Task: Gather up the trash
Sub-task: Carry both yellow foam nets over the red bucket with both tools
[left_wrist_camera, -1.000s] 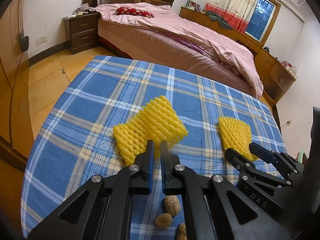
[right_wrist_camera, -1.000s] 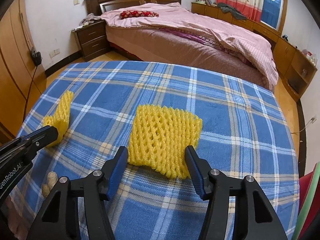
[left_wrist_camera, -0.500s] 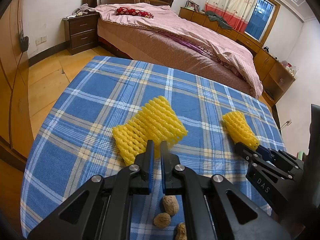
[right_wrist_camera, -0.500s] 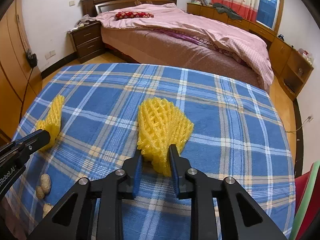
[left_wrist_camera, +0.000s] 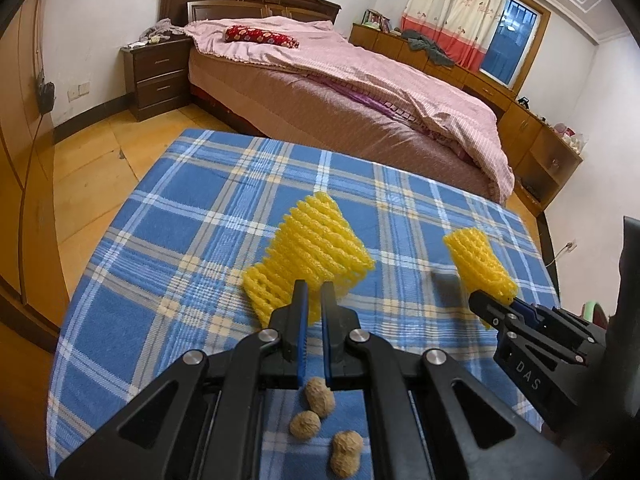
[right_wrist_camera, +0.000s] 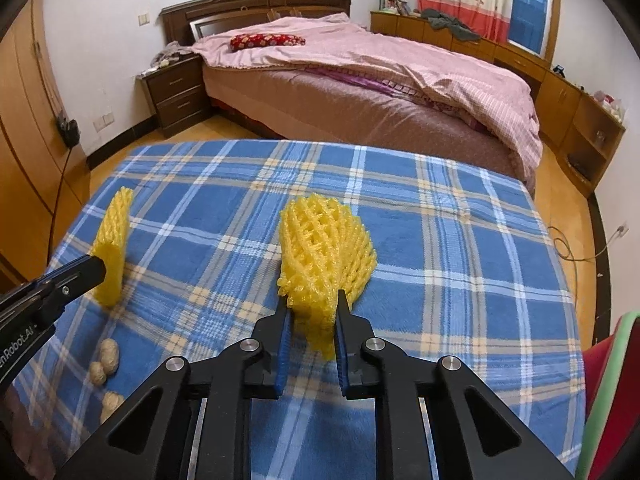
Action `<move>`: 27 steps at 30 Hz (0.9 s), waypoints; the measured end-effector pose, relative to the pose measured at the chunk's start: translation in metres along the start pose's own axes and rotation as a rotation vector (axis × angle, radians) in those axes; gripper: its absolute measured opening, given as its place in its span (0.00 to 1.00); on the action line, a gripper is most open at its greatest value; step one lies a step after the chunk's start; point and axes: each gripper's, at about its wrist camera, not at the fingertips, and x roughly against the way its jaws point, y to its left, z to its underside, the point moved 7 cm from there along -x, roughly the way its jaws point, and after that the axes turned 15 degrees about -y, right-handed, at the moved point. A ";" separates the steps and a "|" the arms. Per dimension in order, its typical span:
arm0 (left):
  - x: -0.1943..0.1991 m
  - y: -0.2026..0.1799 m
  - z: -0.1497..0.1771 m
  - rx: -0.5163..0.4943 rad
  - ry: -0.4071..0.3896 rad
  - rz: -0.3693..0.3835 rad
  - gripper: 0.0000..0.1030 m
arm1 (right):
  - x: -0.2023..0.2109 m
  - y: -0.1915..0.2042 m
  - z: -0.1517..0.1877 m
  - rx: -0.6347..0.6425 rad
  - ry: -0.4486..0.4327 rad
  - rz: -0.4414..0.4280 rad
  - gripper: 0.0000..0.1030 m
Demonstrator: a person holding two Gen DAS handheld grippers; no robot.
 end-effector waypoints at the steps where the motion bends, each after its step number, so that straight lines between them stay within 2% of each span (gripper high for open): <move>1: 0.003 -0.001 0.000 0.000 -0.002 0.003 0.04 | 0.003 0.000 0.000 0.002 -0.005 0.002 0.17; 13: 0.040 -0.029 -0.005 -0.028 -0.039 0.056 0.04 | 0.064 -0.010 -0.005 -0.031 -0.086 -0.002 0.17; 20: 0.063 -0.053 -0.007 -0.060 -0.059 0.102 0.04 | 0.106 -0.034 -0.002 -0.099 -0.134 0.002 0.17; 27: 0.082 -0.089 -0.002 -0.103 -0.062 0.172 0.04 | 0.146 -0.064 0.005 -0.147 -0.180 0.054 0.17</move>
